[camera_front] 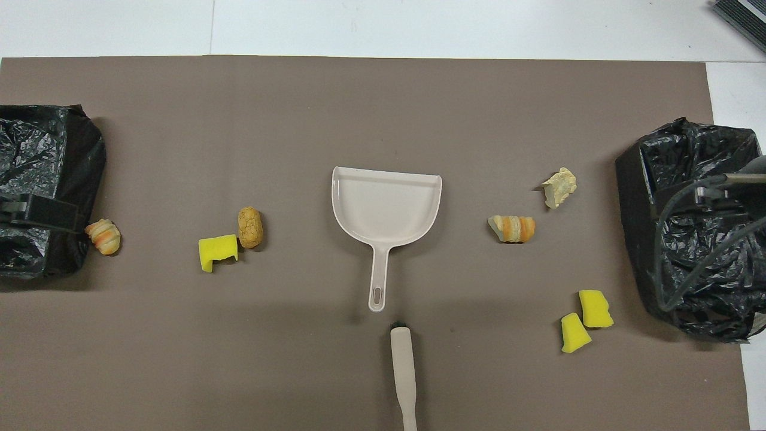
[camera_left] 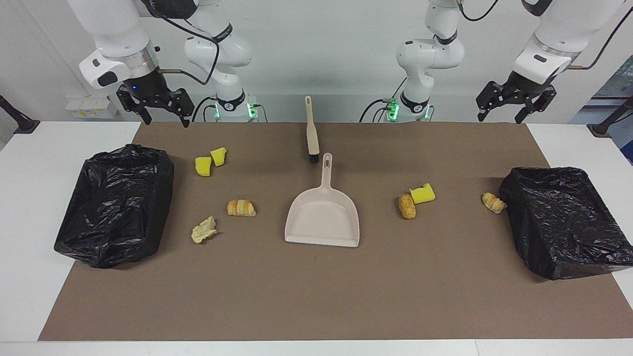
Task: Sweep and dump trash in bin
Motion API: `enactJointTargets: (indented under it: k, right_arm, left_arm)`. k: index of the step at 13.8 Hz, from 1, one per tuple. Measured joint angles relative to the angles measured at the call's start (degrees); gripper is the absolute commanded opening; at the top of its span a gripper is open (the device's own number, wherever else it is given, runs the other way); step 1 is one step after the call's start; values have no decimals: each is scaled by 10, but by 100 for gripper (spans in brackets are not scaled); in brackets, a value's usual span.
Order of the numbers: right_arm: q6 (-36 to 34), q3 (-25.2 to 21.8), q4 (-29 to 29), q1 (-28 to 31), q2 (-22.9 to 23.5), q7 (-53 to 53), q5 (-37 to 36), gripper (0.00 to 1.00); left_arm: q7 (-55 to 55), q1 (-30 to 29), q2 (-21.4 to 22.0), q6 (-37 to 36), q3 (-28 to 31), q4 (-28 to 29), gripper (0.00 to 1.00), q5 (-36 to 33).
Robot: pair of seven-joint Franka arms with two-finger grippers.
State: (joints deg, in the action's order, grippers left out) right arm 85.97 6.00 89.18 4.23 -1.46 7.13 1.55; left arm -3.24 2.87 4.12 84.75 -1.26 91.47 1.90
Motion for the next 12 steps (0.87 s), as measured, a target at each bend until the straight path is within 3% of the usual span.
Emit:
enactJointTargets:
  k: [5,9,12]
  right_arm:
    - [92,4,70,-94,-1,180,16,100]
    - [191,5,140,-169,22,321,16,100]
    - [266,5,172,-220,51,424,16,100]
  left_arm:
    - [0,53,64,147,-8,176,100,46]
    - [28,149,120,264,-11,323,100,63]
    - [134,250,149,369,-16,417,100,65]
